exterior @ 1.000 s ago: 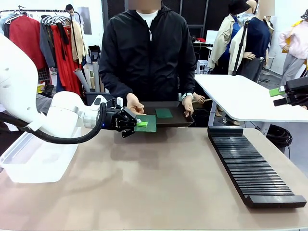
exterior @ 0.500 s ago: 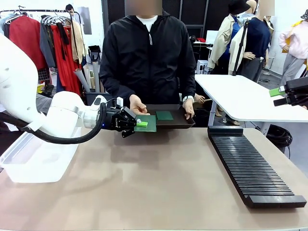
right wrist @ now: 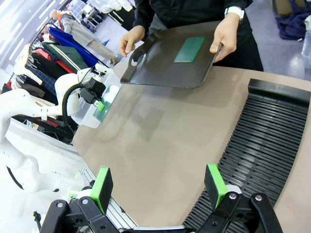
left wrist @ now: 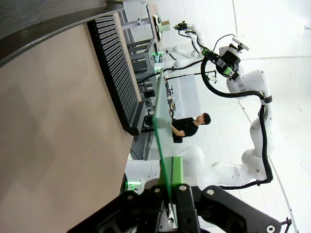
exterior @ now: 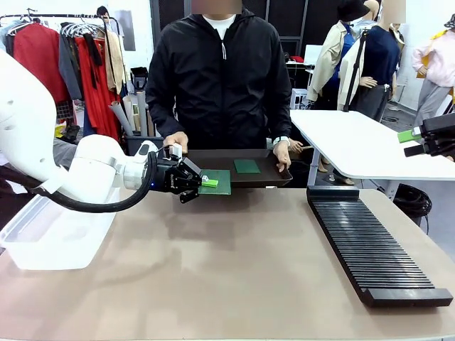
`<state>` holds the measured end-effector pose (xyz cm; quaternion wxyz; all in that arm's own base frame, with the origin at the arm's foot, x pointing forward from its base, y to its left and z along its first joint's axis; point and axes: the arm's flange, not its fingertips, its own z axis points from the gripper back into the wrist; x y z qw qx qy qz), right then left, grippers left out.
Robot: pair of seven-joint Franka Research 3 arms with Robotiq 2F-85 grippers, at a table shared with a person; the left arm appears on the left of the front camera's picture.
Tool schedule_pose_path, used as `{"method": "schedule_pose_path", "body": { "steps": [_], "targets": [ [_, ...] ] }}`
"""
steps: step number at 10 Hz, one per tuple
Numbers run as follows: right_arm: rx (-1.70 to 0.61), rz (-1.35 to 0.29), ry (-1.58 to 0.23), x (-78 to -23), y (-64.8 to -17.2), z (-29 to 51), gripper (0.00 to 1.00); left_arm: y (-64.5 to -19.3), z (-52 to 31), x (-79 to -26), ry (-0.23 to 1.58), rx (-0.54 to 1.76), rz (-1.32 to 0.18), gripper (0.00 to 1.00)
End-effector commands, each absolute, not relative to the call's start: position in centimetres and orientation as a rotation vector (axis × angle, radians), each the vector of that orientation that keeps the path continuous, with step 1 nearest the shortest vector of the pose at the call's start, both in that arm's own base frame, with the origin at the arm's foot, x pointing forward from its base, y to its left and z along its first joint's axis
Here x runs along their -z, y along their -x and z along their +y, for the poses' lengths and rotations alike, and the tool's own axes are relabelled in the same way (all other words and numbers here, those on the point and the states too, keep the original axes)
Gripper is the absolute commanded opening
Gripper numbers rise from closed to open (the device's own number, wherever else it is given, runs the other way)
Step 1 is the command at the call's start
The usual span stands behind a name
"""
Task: Sort PCBs into racks and boxes based on the side picked up.
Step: If the short side of the Blank PCB is picked up, insert it into the PCB Rack ; if the long side is picked up, place it in the Organizing box.
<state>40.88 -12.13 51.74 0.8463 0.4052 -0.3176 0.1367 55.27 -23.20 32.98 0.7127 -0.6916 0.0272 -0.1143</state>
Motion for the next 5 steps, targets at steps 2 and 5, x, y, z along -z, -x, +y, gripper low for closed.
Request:
{"method": "schedule_pose_path", "body": {
  "steps": [2,5],
  "targets": [
    [-0.281,-0.676,-0.872,-52.0,-41.0,-12.0,1.00,-55.0,-19.0,-35.7,1.502,0.255,0.118,0.00],
    [-0.281,-0.676,-0.872,-52.0,-41.0,-12.0,1.00,-54.2,-13.1,-38.9,1.426,0.218,0.110,0.00]
  ]
}}
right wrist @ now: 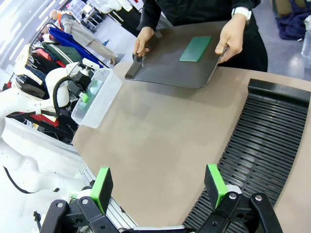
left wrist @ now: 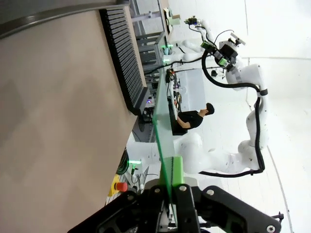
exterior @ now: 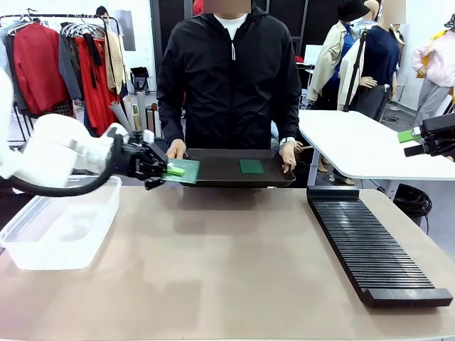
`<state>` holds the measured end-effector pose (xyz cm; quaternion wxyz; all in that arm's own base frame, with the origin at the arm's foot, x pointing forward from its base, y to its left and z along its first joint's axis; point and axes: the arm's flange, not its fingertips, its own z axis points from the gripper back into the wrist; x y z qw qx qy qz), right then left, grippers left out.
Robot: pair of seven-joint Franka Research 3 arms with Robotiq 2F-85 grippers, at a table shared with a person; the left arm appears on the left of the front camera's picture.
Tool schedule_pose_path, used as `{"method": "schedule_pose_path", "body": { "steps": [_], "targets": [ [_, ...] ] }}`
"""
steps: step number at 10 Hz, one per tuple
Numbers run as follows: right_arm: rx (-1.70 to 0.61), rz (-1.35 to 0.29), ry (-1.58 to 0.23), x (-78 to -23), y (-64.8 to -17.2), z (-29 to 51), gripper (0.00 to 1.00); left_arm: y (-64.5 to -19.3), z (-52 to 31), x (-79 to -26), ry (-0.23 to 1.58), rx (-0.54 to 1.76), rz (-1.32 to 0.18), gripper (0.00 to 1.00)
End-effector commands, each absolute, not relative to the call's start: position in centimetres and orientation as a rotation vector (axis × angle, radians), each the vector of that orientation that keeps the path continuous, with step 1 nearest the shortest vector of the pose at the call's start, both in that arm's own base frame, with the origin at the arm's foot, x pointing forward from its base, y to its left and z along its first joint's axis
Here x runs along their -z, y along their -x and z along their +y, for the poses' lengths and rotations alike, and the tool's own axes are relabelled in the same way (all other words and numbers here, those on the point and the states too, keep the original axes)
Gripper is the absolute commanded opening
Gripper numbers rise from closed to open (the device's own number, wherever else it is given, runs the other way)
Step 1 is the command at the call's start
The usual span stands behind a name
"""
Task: Sort PCBs into racks and boxes based on the side picked up.
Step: If the short side of the Blank PCB is picked up, insert it into the PCB Rack ; if the long side is picked up, place it in the Organizing box.
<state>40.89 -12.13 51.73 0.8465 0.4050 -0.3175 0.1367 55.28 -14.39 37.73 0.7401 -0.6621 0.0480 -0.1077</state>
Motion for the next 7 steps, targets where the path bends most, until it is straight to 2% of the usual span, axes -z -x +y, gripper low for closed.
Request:
{"method": "schedule_pose_path", "body": {
  "steps": [1,7],
  "targets": [
    [-0.281,-0.676,-0.872,-52.0,-41.0,-12.0,1.00,-54.0,-10.8,-40.0,1.366,0.194,0.130,0.00],
    [-0.281,-0.676,-0.872,-52.0,-41.0,-12.0,1.00,-52.1,1.1,-47.6,0.956,0.101,0.154,0.00]
  ]
}}
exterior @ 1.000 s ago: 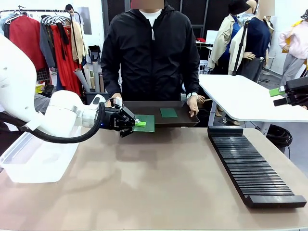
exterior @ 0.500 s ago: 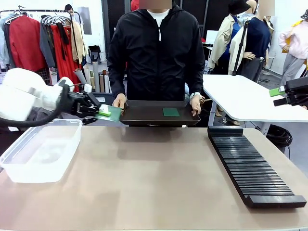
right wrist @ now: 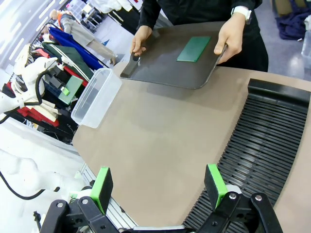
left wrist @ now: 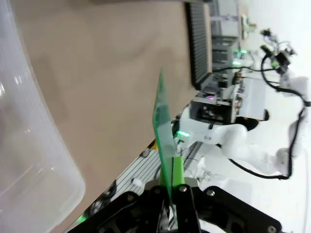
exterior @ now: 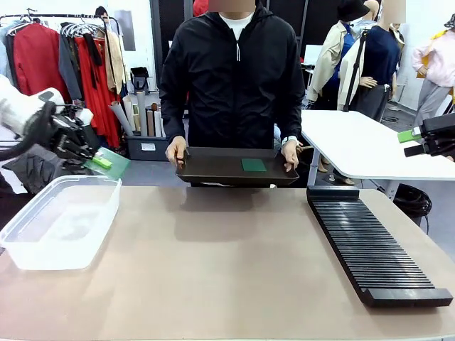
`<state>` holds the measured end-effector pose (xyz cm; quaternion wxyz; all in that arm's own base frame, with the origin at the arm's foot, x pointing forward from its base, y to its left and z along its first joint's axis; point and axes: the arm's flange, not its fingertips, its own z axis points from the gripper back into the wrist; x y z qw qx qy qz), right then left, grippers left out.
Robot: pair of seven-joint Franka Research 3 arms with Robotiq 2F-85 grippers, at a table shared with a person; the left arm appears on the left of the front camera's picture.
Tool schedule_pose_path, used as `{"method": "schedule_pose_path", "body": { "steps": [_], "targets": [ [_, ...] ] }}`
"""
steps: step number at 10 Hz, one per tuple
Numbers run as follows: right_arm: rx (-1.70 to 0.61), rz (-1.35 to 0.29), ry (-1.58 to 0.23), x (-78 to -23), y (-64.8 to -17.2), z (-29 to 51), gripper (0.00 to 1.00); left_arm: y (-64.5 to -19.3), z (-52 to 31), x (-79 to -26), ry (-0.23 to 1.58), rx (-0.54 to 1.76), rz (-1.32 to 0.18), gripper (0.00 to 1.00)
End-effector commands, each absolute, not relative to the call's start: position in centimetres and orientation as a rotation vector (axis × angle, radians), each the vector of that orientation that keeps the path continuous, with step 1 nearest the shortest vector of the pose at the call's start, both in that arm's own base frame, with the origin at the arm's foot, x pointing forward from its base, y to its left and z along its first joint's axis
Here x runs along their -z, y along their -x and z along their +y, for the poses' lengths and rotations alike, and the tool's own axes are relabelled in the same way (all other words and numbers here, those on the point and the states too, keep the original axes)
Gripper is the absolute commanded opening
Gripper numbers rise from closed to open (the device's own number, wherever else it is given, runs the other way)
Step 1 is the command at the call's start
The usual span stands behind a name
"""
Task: Sort PCBs into racks and boxes based on the side picked up.
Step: If the short side of the Blank PCB is picked up, insert it into the PCB Rack ; if the long side is picked up, place it in the Organizing box.
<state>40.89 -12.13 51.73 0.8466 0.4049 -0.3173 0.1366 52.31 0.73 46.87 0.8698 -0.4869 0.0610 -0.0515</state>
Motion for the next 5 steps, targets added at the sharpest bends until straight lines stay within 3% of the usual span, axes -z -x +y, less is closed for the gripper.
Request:
{"method": "schedule_pose_path", "body": {
  "steps": [1,5],
  "targets": [
    [-0.281,-0.676,-0.872,-52.0,-41.0,-12.0,1.00,-52.1,2.3,-48.1,0.880,0.073,0.125,0.00],
    [-0.281,-0.676,-0.872,-52.0,-41.0,-12.0,1.00,-52.9,4.6,-48.4,0.559,-0.057,0.127,0.00]
  ]
}}
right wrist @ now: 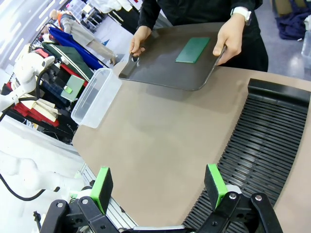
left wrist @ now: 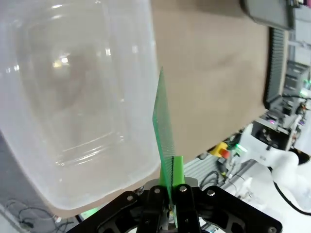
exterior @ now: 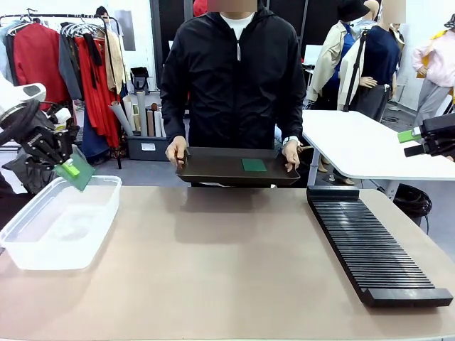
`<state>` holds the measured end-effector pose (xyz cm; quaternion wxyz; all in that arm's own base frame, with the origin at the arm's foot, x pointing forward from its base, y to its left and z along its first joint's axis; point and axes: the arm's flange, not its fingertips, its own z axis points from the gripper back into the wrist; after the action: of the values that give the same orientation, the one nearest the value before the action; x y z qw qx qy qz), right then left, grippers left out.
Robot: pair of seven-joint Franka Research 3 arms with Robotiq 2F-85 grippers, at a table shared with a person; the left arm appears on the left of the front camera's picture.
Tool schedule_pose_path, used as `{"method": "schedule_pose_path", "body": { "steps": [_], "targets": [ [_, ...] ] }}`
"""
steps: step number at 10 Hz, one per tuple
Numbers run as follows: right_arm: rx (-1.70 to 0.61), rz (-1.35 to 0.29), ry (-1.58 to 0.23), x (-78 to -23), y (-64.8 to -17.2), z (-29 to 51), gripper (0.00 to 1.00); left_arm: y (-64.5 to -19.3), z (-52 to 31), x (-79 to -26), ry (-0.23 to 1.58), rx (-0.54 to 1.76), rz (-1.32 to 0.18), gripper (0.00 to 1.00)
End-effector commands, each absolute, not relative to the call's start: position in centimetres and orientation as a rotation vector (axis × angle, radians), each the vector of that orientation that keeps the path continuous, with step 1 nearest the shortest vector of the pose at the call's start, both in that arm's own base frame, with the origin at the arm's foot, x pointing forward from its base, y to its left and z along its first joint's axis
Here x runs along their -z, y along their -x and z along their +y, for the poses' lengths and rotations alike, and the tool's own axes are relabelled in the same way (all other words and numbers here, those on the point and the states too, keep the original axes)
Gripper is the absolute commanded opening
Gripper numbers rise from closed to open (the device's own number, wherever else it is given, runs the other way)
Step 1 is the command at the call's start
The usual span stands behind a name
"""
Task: Sort PCBs into racks and boxes based on the side picked up.
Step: If the short side of the Blank PCB is picked up, insert it into the PCB Rack ; if the long side is picked up, place it in the Organizing box.
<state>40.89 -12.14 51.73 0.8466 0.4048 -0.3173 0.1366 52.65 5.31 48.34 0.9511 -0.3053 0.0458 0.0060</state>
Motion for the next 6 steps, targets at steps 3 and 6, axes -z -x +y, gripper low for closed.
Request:
{"method": "schedule_pose_path", "body": {
  "steps": [3,6],
  "targets": [
    [-0.281,-0.676,-0.872,-52.0,-41.0,-12.0,1.00,-53.8,5.0,-47.4,0.471,-0.015,0.137,0.00],
    [-0.281,-0.676,-0.872,-52.0,-41.0,-12.0,1.00,-55.0,4.7,-45.0,0.440,0.026,0.186,0.00]
  ]
}}
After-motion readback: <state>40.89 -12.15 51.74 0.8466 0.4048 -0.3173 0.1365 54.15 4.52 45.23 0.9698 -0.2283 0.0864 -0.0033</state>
